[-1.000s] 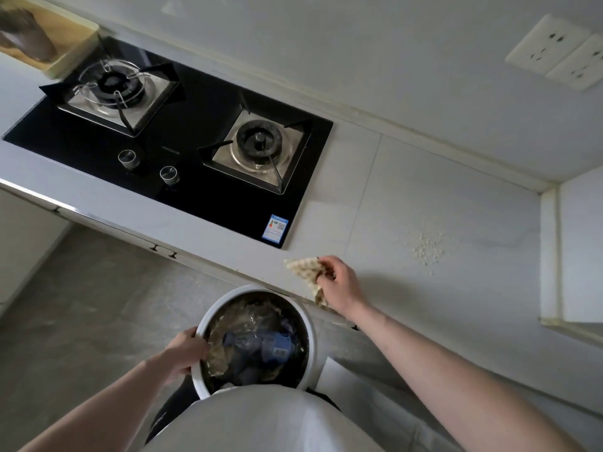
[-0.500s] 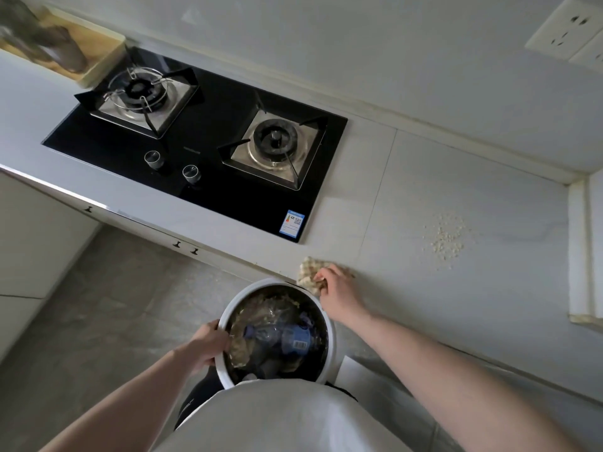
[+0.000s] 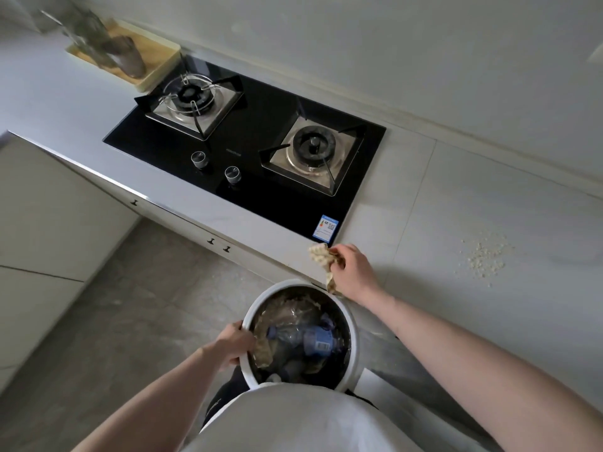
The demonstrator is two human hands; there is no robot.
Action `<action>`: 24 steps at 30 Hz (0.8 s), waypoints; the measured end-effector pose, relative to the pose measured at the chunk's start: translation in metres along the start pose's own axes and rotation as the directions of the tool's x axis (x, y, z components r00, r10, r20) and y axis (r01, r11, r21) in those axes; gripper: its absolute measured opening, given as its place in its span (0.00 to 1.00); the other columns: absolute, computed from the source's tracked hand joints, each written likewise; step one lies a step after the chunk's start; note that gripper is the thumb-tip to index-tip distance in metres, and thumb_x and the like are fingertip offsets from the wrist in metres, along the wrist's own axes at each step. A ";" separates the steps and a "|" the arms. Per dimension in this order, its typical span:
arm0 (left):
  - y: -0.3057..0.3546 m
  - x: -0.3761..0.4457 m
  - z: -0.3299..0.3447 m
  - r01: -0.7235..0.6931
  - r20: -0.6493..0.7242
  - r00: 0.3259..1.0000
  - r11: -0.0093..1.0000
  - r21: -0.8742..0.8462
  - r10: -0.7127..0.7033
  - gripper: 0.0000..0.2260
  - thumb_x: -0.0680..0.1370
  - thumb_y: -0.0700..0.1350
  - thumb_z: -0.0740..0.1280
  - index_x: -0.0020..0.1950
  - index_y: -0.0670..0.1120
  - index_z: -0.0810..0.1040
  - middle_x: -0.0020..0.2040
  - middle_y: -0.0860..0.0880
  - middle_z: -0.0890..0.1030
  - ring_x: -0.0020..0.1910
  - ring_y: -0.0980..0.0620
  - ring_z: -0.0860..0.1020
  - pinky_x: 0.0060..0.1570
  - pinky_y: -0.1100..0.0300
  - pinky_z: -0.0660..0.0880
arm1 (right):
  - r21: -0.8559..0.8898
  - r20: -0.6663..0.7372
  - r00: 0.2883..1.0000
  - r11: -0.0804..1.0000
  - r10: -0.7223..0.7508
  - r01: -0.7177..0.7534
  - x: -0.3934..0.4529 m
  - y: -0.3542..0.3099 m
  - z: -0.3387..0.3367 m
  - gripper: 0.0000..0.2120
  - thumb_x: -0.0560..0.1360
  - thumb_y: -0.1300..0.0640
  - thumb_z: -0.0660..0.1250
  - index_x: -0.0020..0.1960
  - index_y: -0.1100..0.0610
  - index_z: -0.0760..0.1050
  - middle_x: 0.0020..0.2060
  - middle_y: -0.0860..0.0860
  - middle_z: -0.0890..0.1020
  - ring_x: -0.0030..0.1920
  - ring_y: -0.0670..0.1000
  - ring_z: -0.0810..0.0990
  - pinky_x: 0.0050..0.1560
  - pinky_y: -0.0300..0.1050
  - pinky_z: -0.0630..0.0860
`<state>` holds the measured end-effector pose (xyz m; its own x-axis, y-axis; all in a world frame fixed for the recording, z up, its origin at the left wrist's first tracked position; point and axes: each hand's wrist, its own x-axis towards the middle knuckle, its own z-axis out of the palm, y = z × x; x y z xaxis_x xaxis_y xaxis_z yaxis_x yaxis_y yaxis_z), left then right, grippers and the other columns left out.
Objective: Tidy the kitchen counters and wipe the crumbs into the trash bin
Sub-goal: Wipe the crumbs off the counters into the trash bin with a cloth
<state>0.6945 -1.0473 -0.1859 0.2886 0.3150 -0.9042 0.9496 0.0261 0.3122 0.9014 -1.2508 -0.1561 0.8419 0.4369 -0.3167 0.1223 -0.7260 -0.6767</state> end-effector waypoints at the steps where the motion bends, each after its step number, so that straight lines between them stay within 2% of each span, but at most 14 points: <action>1: -0.002 0.001 -0.002 0.007 -0.004 1.000 1.000 -0.011 -0.007 0.18 0.69 0.31 0.59 0.51 0.45 0.82 0.46 0.34 0.85 0.39 0.40 0.83 0.47 0.38 0.81 | -0.014 -0.019 1.000 1.000 -0.014 0.014 0.009 -0.002 0.001 0.15 0.78 0.63 0.62 0.63 0.57 0.77 0.58 0.52 0.77 0.58 0.52 0.77 0.63 0.46 0.74; 3: -0.004 0.000 -0.005 0.017 -0.011 1.000 0.999 -0.027 -0.018 0.17 0.69 0.30 0.59 0.50 0.44 0.81 0.41 0.37 0.84 0.37 0.42 0.82 0.43 0.44 0.80 | -0.043 0.003 0.999 0.998 -0.045 0.045 0.023 -0.010 0.006 0.17 0.78 0.63 0.62 0.65 0.56 0.77 0.61 0.52 0.77 0.61 0.52 0.77 0.65 0.48 0.73; 5: -0.006 0.001 -0.007 0.025 -0.016 1.000 0.999 -0.033 -0.026 0.18 0.69 0.30 0.59 0.50 0.45 0.82 0.38 0.40 0.82 0.37 0.43 0.81 0.43 0.45 0.80 | -0.089 0.095 0.993 0.993 -0.068 0.076 0.033 -0.017 0.019 0.18 0.78 0.63 0.62 0.67 0.55 0.77 0.63 0.52 0.77 0.63 0.53 0.75 0.67 0.47 0.71; 7: -0.004 -0.001 -0.009 0.023 -0.018 1.000 0.999 -0.036 -0.024 0.18 0.70 0.30 0.59 0.49 0.46 0.82 0.38 0.41 0.83 0.37 0.43 0.82 0.46 0.42 0.82 | -0.130 0.201 0.978 0.988 -0.057 0.084 0.037 -0.022 0.038 0.18 0.78 0.61 0.63 0.67 0.54 0.77 0.64 0.52 0.77 0.64 0.54 0.75 0.68 0.46 0.70; 8: -0.003 -0.001 -0.010 0.020 -0.017 1.000 0.999 -0.035 -0.020 0.18 0.70 0.30 0.59 0.49 0.47 0.82 0.39 0.41 0.83 0.38 0.42 0.82 0.46 0.42 0.82 | -0.140 0.230 0.972 0.987 -0.039 0.073 0.038 -0.024 0.048 0.18 0.78 0.61 0.64 0.66 0.52 0.77 0.64 0.51 0.76 0.64 0.54 0.75 0.70 0.49 0.70; 10: 0.001 -0.002 -0.011 0.020 -0.016 1.000 0.999 -0.030 -0.020 0.17 0.71 0.30 0.59 0.49 0.47 0.81 0.41 0.41 0.84 0.40 0.42 0.83 0.45 0.43 0.83 | -0.147 0.227 0.974 0.988 -0.007 0.041 0.038 -0.028 0.065 0.18 0.77 0.62 0.65 0.65 0.51 0.77 0.65 0.50 0.73 0.65 0.54 0.73 0.70 0.55 0.71; 12: 0.002 -0.001 -0.012 0.021 -0.016 1.000 1.000 -0.021 -0.021 0.17 0.71 0.31 0.59 0.49 0.47 0.81 0.42 0.41 0.84 0.40 0.43 0.83 0.43 0.46 0.84 | -0.144 0.270 0.963 0.989 0.017 0.022 0.028 -0.036 0.071 0.16 0.77 0.63 0.65 0.64 0.53 0.76 0.63 0.51 0.73 0.63 0.53 0.74 0.69 0.54 0.73; 15: 0.003 0.000 -0.013 0.024 -0.016 1.000 1.000 -0.016 -0.024 0.17 0.71 0.31 0.59 0.51 0.46 0.81 0.42 0.42 0.84 0.40 0.44 0.83 0.42 0.49 0.84 | -0.172 0.525 0.849 0.984 0.055 0.043 -0.002 -0.042 0.072 0.17 0.76 0.62 0.68 0.63 0.53 0.78 0.60 0.53 0.79 0.57 0.54 0.79 0.63 0.51 0.77; 16: 0.003 0.000 -0.014 0.025 -0.014 1.000 1.000 -0.013 -0.025 0.17 0.71 0.32 0.59 0.52 0.46 0.81 0.42 0.42 0.84 0.41 0.43 0.84 0.43 0.47 0.84 | -0.200 0.573 0.818 0.977 0.055 0.075 -0.013 -0.043 0.072 0.18 0.75 0.62 0.66 0.63 0.53 0.78 0.60 0.53 0.80 0.58 0.55 0.79 0.62 0.51 0.77; 17: 0.003 0.001 -0.014 0.025 -0.013 1.000 1.000 -0.008 -0.025 0.17 0.71 0.32 0.59 0.52 0.46 0.81 0.43 0.41 0.84 0.43 0.42 0.84 0.44 0.46 0.84 | -0.191 0.577 0.816 0.978 0.040 0.087 -0.022 -0.041 0.072 0.19 0.74 0.63 0.64 0.63 0.54 0.78 0.61 0.54 0.81 0.59 0.55 0.79 0.62 0.51 0.77; 20: 0.003 0.004 -0.015 0.020 -0.004 1.000 1.000 0.022 -0.020 0.16 0.71 0.33 0.60 0.52 0.47 0.81 0.45 0.40 0.84 0.46 0.40 0.84 0.45 0.45 0.85 | -0.103 0.431 0.902 0.993 -0.004 0.054 -0.033 -0.031 0.065 0.17 0.76 0.62 0.61 0.63 0.56 0.77 0.59 0.52 0.80 0.59 0.53 0.78 0.59 0.47 0.77; 22: 0.003 0.005 -0.015 0.015 -0.005 1.000 0.999 0.033 -0.014 0.16 0.70 0.32 0.61 0.52 0.46 0.81 0.46 0.39 0.84 0.47 0.39 0.84 0.46 0.42 0.84 | -0.005 0.257 0.966 1.000 0.005 -0.004 -0.028 -0.019 0.051 0.13 0.78 0.62 0.61 0.61 0.56 0.77 0.56 0.50 0.78 0.53 0.48 0.78 0.51 0.37 0.75; 24: 0.004 0.005 -0.015 0.012 -0.005 1.000 0.999 0.040 -0.011 0.16 0.71 0.32 0.61 0.52 0.45 0.81 0.47 0.38 0.84 0.48 0.38 0.84 0.47 0.42 0.84 | 0.053 0.063 0.997 0.997 0.047 -0.050 -0.018 -0.006 0.034 0.11 0.80 0.62 0.60 0.60 0.57 0.77 0.55 0.49 0.77 0.51 0.46 0.77 0.48 0.36 0.76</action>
<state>0.6983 -1.0317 -0.1851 0.2771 0.3195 -0.9062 0.9570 -0.0079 0.2899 0.8674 -1.2365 -0.1693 0.8117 0.4352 -0.3895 0.0518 -0.7179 -0.6942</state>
